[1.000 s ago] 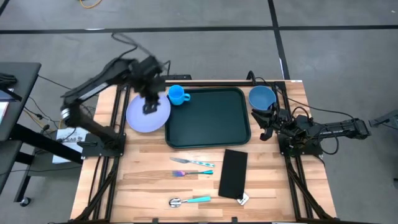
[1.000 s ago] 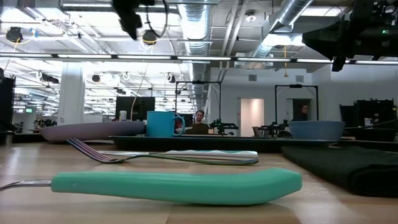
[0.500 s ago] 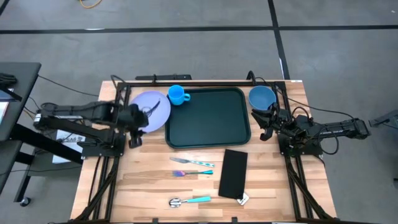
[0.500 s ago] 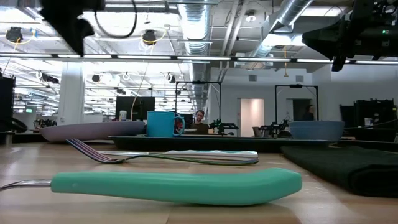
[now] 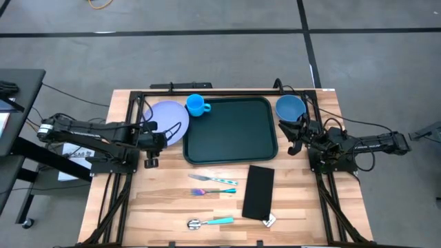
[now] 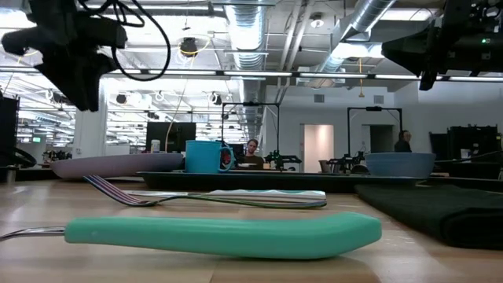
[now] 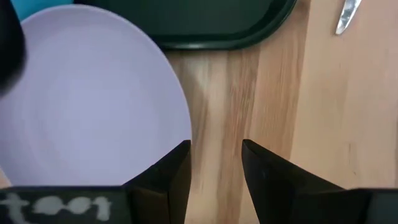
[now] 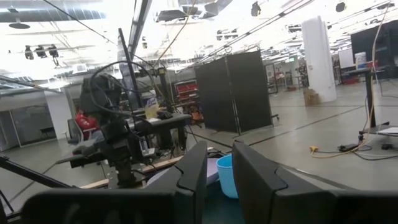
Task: Set up tray
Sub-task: Put the white plate on the black tray
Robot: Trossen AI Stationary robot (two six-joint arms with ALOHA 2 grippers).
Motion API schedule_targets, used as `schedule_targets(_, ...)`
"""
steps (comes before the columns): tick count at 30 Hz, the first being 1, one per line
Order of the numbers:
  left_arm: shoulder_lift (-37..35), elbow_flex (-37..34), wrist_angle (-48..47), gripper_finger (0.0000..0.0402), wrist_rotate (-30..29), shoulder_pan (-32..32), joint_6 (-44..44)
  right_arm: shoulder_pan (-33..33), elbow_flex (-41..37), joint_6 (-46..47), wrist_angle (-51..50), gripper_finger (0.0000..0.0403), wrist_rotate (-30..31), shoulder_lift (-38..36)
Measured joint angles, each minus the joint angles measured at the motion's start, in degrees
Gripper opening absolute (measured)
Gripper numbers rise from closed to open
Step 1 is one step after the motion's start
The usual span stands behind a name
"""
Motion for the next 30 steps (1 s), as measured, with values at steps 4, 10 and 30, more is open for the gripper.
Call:
schedule_targets(4, 0.0, 0.0, 0.7, 0.0130, 0.9, 0.0, 0.9, 0.0, 0.0, 0.0, 0.0, 0.0068, 0.0, 0.0)
schedule_targets(10, 0.0, -0.2, 4.0, 0.0130, -3.1, 1.3, -4.0, 0.0, 0.0, 0.0, 0.0, 0.0068, 0.0, 0.0)
schedule_targets(30, 2.6, -5.4, 8.1, 0.0130, -1.8, 8.3, -23.4, 0.0, 0.0, 0.0, 0.0, 0.0068, 0.0, 0.0)
